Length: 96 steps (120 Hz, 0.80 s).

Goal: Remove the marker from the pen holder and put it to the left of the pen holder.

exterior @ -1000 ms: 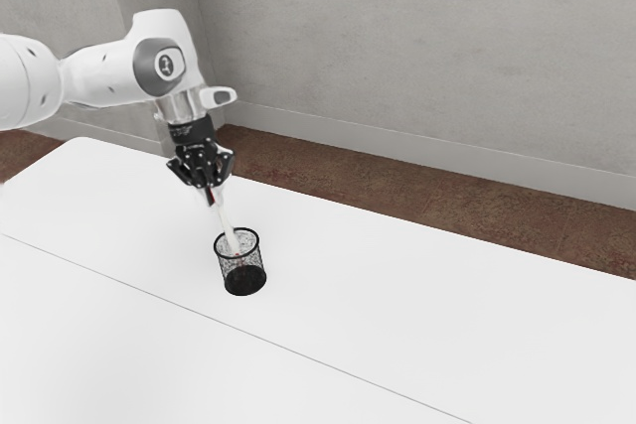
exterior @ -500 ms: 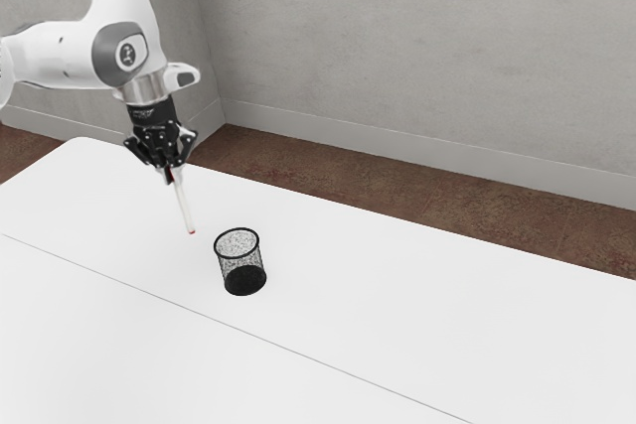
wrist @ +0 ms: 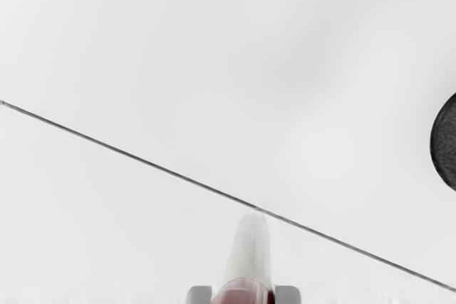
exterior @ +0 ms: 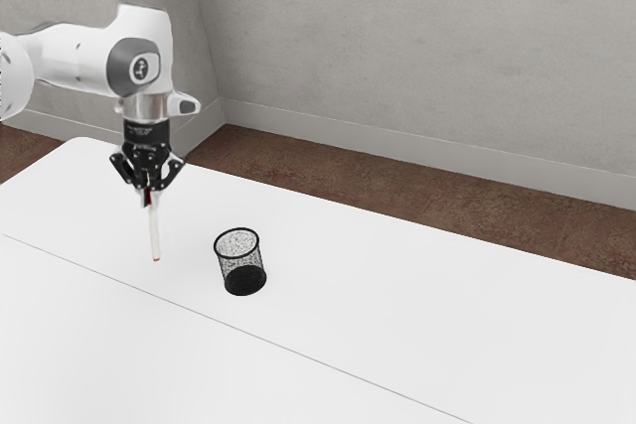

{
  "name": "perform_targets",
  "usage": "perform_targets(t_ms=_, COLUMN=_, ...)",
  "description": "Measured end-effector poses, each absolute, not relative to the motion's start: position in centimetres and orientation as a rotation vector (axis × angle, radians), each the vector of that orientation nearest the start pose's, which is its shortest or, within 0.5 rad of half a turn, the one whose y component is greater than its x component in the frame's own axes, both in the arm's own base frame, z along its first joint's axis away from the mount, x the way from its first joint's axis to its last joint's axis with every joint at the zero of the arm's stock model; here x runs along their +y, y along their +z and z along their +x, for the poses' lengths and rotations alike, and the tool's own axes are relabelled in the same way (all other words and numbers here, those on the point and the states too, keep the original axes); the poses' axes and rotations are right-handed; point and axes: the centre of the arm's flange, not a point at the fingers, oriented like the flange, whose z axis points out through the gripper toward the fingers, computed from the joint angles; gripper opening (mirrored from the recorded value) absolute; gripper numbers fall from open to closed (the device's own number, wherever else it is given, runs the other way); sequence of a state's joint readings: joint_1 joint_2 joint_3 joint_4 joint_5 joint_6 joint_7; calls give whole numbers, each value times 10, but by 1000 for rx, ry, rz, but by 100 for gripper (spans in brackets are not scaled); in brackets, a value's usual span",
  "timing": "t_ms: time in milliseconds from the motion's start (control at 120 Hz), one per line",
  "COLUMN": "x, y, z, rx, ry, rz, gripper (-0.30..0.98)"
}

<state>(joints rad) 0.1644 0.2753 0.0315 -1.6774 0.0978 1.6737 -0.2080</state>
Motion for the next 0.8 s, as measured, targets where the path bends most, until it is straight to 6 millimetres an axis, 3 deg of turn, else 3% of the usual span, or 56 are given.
perform_targets(t_ms=400, x=130, y=379, z=568, rx=-567, ry=792, rz=-2768, gripper=-9)
perform_targets(t_ms=600, x=123, y=342, z=565, rx=-528, ry=941, rz=-2717, gripper=-8)
perform_targets(t_ms=800, x=124, y=333, z=563, rx=-510, ry=969, rz=-2729, gripper=35)
